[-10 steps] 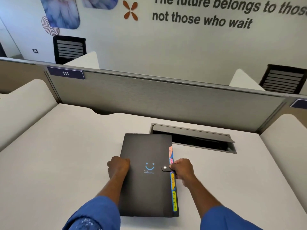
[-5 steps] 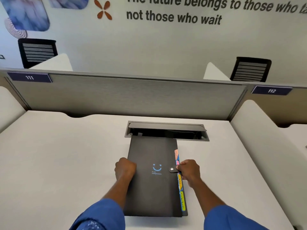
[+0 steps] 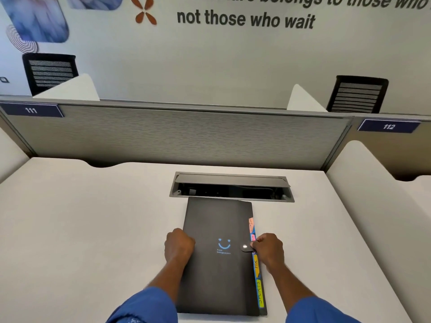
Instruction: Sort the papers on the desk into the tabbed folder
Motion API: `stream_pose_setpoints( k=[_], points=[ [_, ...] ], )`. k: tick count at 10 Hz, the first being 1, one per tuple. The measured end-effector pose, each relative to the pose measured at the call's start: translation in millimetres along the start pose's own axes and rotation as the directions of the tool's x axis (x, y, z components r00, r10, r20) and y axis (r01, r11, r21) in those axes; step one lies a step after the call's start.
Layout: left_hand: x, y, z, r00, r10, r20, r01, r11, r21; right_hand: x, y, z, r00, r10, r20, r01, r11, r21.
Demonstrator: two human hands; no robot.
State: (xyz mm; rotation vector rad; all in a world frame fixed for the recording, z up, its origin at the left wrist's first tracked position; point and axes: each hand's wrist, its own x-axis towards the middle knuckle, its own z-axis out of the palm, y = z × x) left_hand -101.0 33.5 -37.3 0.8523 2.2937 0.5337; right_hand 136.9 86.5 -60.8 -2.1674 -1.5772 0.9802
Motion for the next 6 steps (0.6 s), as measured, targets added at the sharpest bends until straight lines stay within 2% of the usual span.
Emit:
stream_pose_setpoints(
  k=[3, 4, 5, 6],
  points=[
    [9, -4, 6, 0.999, -0.010, 0.045, 0.005, 0.995, 0.105, 8, -6, -1, 0.999, 0.006, 0.039, -0.002, 0.994, -0.107],
    [4, 5, -1, 0.997, 0.074, 0.038, -0.080, 0.979, 0.187, 1, -16, -9, 0.999, -0.036, 0.000, 0.036, 0.983, -0.178],
    [-1, 21, -17, 0.950, 0.310, -0.041, -0.281, 0.903, 0.324, -3, -36, -22, 0.984, -0.174, -0.050, 0.156, 0.954, -0.256],
    [-2, 40, -46, 0.832, 0.534, -0.150, -0.444, 0.803, 0.397, -8, -71, -40, 0.926, -0.352, -0.133, 0.304, 0.907, -0.290]
  ],
)
